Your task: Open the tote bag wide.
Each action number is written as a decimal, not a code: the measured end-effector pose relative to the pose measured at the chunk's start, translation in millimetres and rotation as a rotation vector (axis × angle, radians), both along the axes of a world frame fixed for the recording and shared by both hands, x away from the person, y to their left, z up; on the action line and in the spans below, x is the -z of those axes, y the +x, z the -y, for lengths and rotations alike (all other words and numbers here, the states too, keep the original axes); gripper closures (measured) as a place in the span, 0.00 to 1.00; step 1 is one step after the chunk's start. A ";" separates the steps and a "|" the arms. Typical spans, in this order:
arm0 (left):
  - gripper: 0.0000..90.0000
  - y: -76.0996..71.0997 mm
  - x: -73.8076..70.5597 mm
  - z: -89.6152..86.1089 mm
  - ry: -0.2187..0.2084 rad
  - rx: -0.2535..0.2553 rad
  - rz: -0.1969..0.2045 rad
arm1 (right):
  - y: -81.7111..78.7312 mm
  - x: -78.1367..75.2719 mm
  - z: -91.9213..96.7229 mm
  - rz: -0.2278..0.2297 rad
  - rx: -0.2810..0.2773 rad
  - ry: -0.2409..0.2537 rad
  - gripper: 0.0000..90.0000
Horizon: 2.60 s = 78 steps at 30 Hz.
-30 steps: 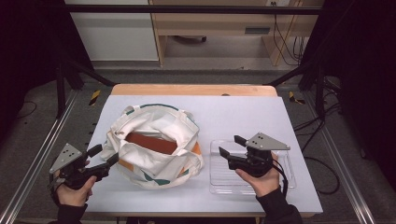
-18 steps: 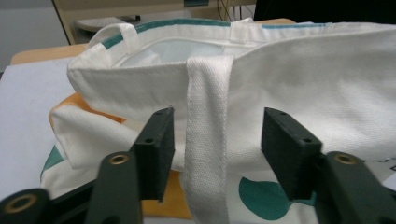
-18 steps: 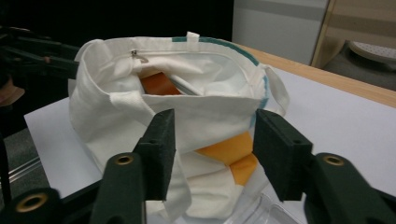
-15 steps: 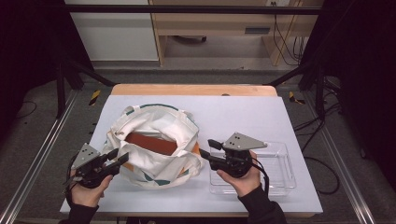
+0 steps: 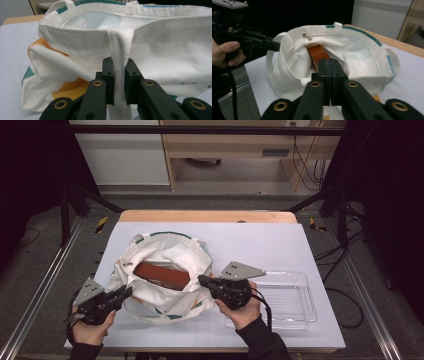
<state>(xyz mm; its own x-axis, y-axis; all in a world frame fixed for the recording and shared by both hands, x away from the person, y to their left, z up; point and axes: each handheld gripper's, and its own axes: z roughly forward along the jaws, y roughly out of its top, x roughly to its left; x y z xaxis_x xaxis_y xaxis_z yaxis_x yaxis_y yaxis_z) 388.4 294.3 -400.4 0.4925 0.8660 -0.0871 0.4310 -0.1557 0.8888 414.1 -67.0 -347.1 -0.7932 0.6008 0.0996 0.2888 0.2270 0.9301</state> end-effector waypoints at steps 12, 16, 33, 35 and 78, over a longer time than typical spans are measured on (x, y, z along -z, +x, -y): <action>0.86 -8.6 7.1 -3.8 -0.002 0.010 0.017 | 1.5 22.4 -48.7 -0.053 -0.044 -0.083 1.00; 0.75 -12.7 -2.3 -4.8 -0.048 0.012 0.052 | 1.2 30.0 -49.9 -0.069 -0.051 -0.087 1.00; 1.00 39.7 -45.3 27.3 0.005 0.047 0.072 | -4.0 44.4 -50.9 -0.118 -0.059 -0.101 1.00; 1.00 49.9 -39.3 36.0 0.022 0.076 0.033 | -4.9 47.6 -51.4 -0.127 -0.067 -0.108 1.00; 1.00 8.3 46.5 25.9 0.239 0.113 -0.121 | -16.4 101.7 -78.1 -0.177 0.059 -0.205 1.00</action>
<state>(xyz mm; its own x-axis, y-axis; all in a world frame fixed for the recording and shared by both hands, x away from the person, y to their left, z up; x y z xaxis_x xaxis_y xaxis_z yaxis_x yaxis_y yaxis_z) 396.7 268.4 -447.0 0.5855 0.8092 0.0489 0.4999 -0.4079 0.7640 397.6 11.1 -448.7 -0.7375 0.6671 0.1053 0.4612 0.3837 0.8001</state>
